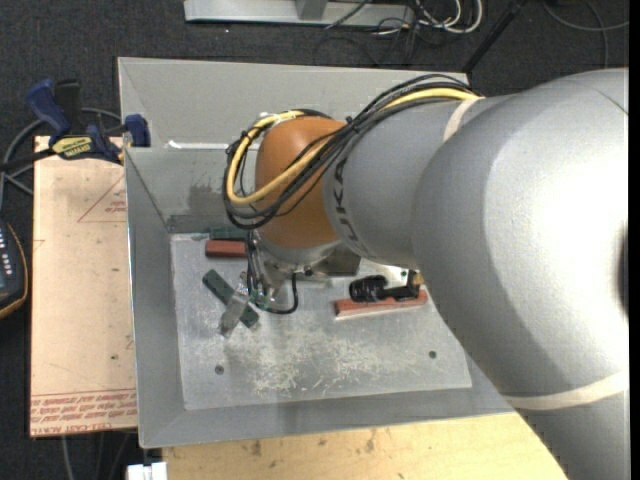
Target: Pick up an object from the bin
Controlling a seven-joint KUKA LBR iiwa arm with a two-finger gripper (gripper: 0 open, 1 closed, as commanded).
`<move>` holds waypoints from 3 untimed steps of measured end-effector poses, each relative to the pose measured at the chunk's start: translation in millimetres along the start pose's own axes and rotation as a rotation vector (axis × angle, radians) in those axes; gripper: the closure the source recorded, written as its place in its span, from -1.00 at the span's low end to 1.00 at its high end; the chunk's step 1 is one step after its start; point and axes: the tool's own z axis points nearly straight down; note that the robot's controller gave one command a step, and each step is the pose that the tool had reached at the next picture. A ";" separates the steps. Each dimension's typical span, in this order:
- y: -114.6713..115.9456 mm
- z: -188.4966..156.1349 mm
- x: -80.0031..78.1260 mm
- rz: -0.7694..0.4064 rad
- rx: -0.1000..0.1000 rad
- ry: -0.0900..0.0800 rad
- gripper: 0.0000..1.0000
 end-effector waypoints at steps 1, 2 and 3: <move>-2.7 37.7 1.2 0.151 0.002 0.002 -1.00; -2.4 37.8 1.2 0.150 0.000 0.000 -1.00; -1.6 36.7 1.0 0.151 -0.002 0.000 1.00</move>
Offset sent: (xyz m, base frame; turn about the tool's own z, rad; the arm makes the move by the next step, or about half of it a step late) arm -0.0018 -0.0020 -0.0366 0.1543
